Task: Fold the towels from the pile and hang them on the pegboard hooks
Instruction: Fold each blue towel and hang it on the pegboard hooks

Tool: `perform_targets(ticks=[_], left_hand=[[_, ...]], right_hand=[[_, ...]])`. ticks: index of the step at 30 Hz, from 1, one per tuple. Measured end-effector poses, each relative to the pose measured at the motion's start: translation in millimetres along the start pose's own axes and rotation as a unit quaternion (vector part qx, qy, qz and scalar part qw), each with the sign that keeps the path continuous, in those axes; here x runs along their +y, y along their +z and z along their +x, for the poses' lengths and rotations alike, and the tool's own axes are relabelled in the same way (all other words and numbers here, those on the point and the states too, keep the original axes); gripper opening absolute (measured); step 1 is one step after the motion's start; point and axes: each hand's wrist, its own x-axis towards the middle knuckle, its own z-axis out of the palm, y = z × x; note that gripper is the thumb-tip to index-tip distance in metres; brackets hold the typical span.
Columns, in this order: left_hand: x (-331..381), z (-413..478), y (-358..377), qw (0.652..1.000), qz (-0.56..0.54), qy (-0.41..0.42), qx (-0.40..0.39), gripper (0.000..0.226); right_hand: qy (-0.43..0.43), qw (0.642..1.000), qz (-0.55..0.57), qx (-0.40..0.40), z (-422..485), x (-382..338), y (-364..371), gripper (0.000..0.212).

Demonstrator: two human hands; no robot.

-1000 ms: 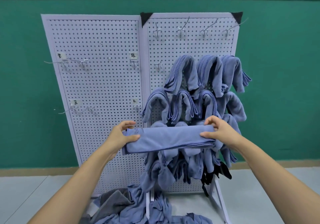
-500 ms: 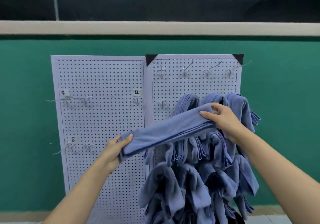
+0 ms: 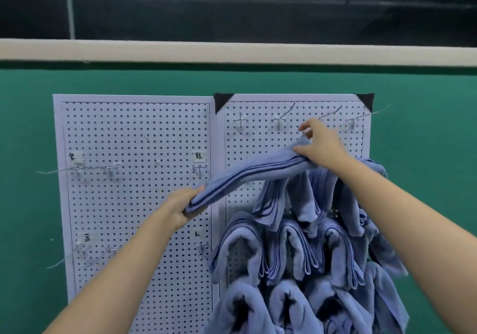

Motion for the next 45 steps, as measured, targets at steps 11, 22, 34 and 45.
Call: perform_targets(ticks=[11,22,34,45], left_hand=[[-37,-22,46,0.896,0.234,0.373,0.05,0.031],[-7,-27,71,0.848,0.319,0.417,0.075,0.024],[-10,7,76,0.812,0.442,0.375,0.072,0.039],[-40,-17,47,0.809,0.476,0.343,0.025,0.053]], right_hand=[[-0.303,0.911,-0.265,-0.087,-31,-11,18,0.039],[-0.267,0.909,-0.32,0.009,-39,-50,23,0.018],[0.026,0.996,-0.008,-0.086,-56,-39,88,0.011],[0.009,0.988,0.056,-0.144,-106,-18,92,0.057]])
